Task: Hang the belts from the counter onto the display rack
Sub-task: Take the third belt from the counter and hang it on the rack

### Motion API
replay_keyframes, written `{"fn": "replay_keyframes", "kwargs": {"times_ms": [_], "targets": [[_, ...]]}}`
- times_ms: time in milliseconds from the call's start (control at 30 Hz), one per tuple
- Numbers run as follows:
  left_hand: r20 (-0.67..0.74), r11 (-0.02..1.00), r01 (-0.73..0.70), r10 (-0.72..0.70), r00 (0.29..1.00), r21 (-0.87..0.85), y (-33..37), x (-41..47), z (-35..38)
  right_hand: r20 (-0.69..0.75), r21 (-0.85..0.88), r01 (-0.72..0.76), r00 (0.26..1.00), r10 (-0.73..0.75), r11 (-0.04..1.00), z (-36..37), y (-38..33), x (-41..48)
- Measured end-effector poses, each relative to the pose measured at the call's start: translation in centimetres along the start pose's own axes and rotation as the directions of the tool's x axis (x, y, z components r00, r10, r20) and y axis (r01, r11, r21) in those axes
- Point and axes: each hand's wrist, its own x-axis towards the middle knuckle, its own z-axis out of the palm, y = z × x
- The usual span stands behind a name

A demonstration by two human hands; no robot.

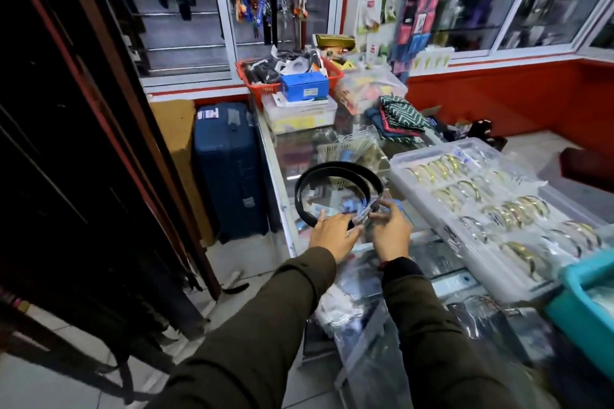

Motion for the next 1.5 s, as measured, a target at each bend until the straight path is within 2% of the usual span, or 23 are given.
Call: {"fn": "replay_keyframes", "kwargs": {"times_ms": [133, 200, 267, 333, 400, 467, 533, 600, 700, 800, 833, 900, 933, 967, 1000, 1067, 1133, 1200, 1267, 1333, 1400, 1500], "targets": [[-0.137, 0.999, 0.049, -0.047, 0.989, 0.008, 0.2, -0.2, 0.0, 0.048, -0.110, 0.097, 0.995, -0.092, 0.989, -0.3, 0.2, 0.3], [-0.181, 0.997, 0.078, -0.076, 0.981, 0.007, 0.2, -0.4, -0.1, 0.078, -0.287, 0.185, 0.982, -0.170, 0.940, -0.6, 0.1, 0.8], [-0.170, 0.999, 0.044, -0.039, 0.985, 0.030, -0.3, -0.6, -0.3, 0.118, -0.510, 0.282, 0.959, -0.259, 0.812, -0.7, -0.2, 1.2], [-0.158, 0.999, -0.004, 0.009, 0.987, 0.035, -1.2, -1.1, -0.7, 0.178, -0.652, 0.330, 0.942, -0.286, 0.683, -0.9, -1.1, 1.1], [-0.156, 0.997, -0.028, 0.039, 0.987, 0.076, -2.4, -1.7, -1.3, 0.260, -0.725, 0.386, 0.920, -0.293, 0.570, -1.0, -2.1, 0.6], [-0.186, 0.987, -0.040, 0.069, 0.980, 0.155, -3.6, -2.5, -2.1, 0.351, -0.730, 0.456, 0.889, -0.294, 0.510, -0.7, -3.0, -0.1], [-0.248, 0.980, -0.035, 0.084, 0.965, 0.196, -5.0, -3.5, -3.0, 0.420, -0.680, 0.520, 0.854, -0.307, 0.516, -0.1, -4.1, -0.8], [-0.332, 0.988, -0.002, 0.052, 0.942, 0.151, -6.4, -4.7, -4.0, 0.477, -0.583, 0.571, 0.817, -0.325, 0.578, 0.4, -5.6, -1.8], [-0.484, 0.997, 0.060, -0.073, 0.872, -0.042, -7.9, -7.5, -6.0, 0.550, -0.342, 0.613, 0.745, -0.378, 0.712, 1.9, -7.9, -3.6], [-0.604, 0.947, 0.040, -0.236, 0.761, -0.320, -9.0, -9.5, -8.2, 0.536, -0.113, 0.563, 0.728, -0.427, 0.819, 3.4, -10.4, -5.6], [-0.603, 0.885, 0.006, -0.321, 0.730, -0.465, -9.1, -10.2, -9.2, 0.518, -0.056, 0.558, 0.725, -0.454, 0.828, 4.0, -11.2, -6.4], [-0.513, 0.671, -0.077, -0.482, 0.710, -0.737, -8.8, -11.4, -11.5, 0.469, 0.055, 0.529, 0.735, -0.490, 0.847, 5.1, -12.8, -7.8], [-0.463, 0.567, -0.117, -0.516, 0.720, -0.815, -8.7, -12.0, -12.6, 0.452, 0.123, 0.505, 0.738, -0.501, 0.855, 5.5, -13.6, -8.4], [-0.442, 0.505, -0.155, -0.518, 0.732, -0.849, -8.4, -12.6, -13.5, 0.443, 0.200, 0.466, 0.742, -0.504, 0.862, 5.9, -14.5, -9.0], [-0.442, 0.473, -0.190, -0.507, 0.740, -0.861, -8.1, -13.2, -14.5, 0.443, 0.279, 0.406, 0.750, -0.491, 0.870, 6.1, -15.4, -9.6], [-0.476, 0.485, -0.228, -0.486, 0.732, -0.845, -7.5, -14.4, -16.2, 0.465, 0.418, 0.274, 0.755, -0.463, 0.866, 6.5, -17.1, -10.7], [-0.529, 0.566, -0.218, -0.470, 0.706, -0.795, -7.7, -15.5, -17.8, 0.510, 0.497, 0.184, 0.729, -0.457, 0.848, 6.6, -18.6, -12.1], [-0.611, 0.690, -0.192, -0.434, 0.662, -0.698, -7.8, -16.7, -19.6, 0.517, 0.540, 0.171, 0.705, -0.485, 0.824, 6.6, -19.6, -13.1], [-0.678, 0.732, -0.230, -0.401, 0.616, -0.641, -7.9, -17.6, -21.5, 0.493, 0.547, 0.241, 0.681, -0.542, 0.801, 6.6, -20.7, -13.8], [-0.717, 0.727, -0.281, -0.396, 0.574, -0.626, -7.3, -18.9, -23.4, 0.518, 0.555, 0.272, 0.627, -0.582, 0.787, 6.6, -22.2, -14.7], [-0.727, 0.689, -0.328, -0.426, 0.538, -0.646, -6.8, -19.7, -25.4, 0.544, 0.603, 0.240, 0.574, -0.612, 0.761, 6.7, -23.8, -15.6], [-0.750, 0.635, -0.420, -0.439, 0.494, -0.648, -6.3, -20.9, -28.1, 0.478, 0.687, 0.233, 0.569, -0.669, 0.688, 6.4, -26.9, -17.3]]}}
